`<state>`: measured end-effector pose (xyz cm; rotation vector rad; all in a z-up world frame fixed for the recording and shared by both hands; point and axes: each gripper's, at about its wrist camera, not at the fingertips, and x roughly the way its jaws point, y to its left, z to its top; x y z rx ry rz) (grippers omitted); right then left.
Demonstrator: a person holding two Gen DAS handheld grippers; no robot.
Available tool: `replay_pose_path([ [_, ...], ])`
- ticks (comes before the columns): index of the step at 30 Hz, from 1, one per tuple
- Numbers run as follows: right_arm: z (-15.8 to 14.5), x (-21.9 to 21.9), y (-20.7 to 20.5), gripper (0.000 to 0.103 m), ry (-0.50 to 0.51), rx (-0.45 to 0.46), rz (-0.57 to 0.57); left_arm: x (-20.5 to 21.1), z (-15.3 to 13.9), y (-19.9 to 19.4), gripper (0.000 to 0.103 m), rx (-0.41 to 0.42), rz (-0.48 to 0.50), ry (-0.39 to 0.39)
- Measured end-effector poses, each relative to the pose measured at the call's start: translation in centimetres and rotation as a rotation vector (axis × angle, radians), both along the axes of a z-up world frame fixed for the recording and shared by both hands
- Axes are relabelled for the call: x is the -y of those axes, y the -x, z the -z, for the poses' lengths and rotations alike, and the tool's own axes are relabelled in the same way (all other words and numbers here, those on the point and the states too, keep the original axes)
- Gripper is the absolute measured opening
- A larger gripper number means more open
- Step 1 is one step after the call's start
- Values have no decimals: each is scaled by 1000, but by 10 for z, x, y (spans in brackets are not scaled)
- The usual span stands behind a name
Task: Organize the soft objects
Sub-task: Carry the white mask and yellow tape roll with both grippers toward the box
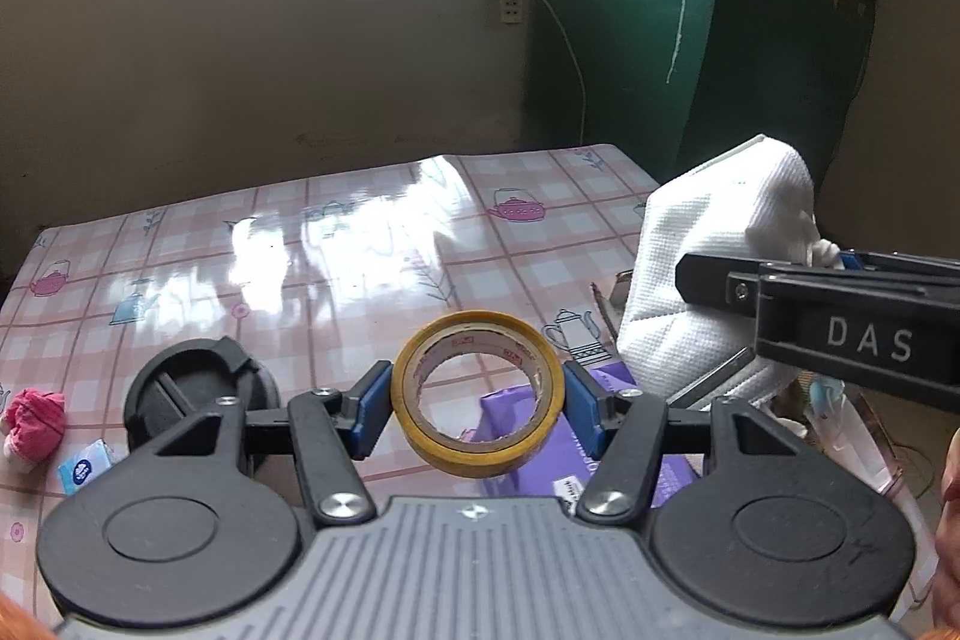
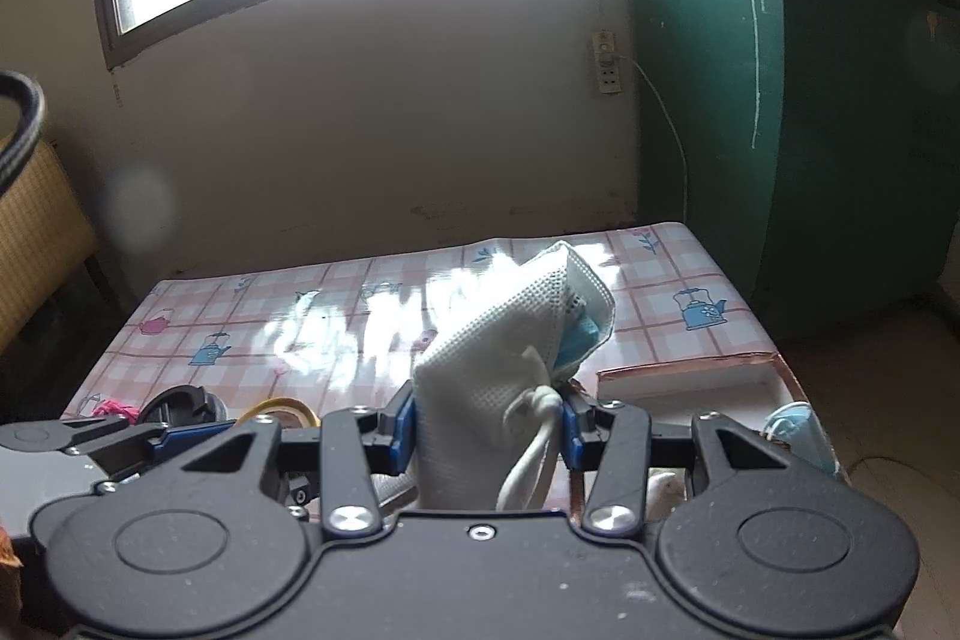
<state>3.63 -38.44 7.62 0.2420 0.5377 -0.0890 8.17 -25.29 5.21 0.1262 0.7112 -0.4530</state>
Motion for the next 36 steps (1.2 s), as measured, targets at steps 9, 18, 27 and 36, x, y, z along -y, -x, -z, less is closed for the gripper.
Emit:
replay_pose_path([
  [9,3,19,10,55,-2,-6,29,15,3,8,61,-6,30,1],
  [18,10,46,29,55,-5,-21,65,39,11,16,61,-23,71,4],
  [27,22,84,58,55,-15,-42,120,67,20,29,61,-44,122,9],
  [36,36,123,87,55,-19,-73,167,97,31,50,61,-61,212,13],
])
